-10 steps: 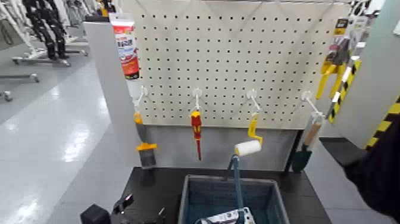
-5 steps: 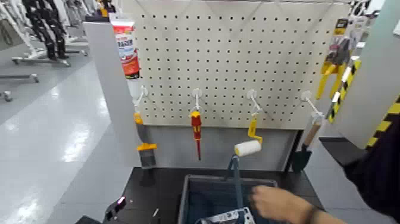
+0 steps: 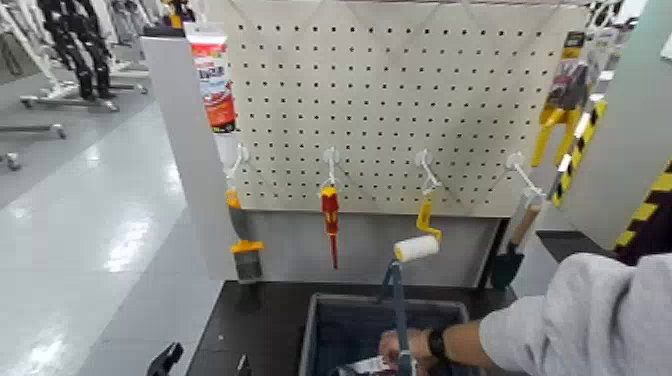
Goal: Put the blue scissors into the crate.
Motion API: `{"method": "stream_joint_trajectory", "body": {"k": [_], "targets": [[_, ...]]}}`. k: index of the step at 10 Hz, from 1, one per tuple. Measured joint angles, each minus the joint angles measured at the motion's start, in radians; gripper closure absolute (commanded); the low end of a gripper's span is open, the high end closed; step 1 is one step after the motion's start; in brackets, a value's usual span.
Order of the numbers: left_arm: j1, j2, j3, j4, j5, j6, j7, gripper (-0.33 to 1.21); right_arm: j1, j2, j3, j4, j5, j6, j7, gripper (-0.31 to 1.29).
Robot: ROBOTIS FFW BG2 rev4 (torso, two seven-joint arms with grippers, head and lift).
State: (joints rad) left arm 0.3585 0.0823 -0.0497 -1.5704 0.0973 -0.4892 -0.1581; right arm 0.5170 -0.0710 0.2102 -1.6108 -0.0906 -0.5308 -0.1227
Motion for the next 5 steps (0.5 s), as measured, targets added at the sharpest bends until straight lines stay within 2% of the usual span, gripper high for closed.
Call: {"method": "stream_joint_trajectory", "body": {"k": [5], "targets": [[-0.001,0.001,-0.010,0.016,-0.001,-0.022,0.009,0.11,-0.001,-0.002,-0.001,-0.004,0.000,0.012,0.003,0.12]]}}
